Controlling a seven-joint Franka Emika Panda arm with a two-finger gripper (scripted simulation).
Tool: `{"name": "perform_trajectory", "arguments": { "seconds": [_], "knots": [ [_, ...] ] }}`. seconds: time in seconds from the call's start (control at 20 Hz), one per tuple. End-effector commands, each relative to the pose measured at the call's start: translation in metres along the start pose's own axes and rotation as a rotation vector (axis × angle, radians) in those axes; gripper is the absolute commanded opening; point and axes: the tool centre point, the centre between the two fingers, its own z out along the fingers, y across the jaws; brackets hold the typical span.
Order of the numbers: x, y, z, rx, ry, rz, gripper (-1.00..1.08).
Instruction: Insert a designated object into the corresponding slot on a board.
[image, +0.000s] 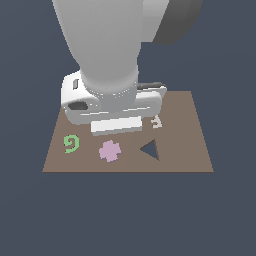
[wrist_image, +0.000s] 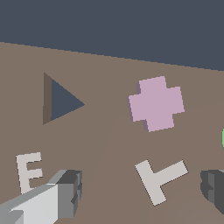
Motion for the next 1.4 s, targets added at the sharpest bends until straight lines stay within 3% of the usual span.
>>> {"name": "perform_trajectory", "arguments": {
  "seconds": [0.0,0.6,1.35],
  "knots": [
    [0.011,0.008,0.011,0.001,0.001,-0.041,1.0],
    [0.049,0.029,0.047,0.002,0.004,-0.171,1.0],
    [0.055,0.031,0.065,0.003,0.004,-0.191,1.0]
  ]
}}
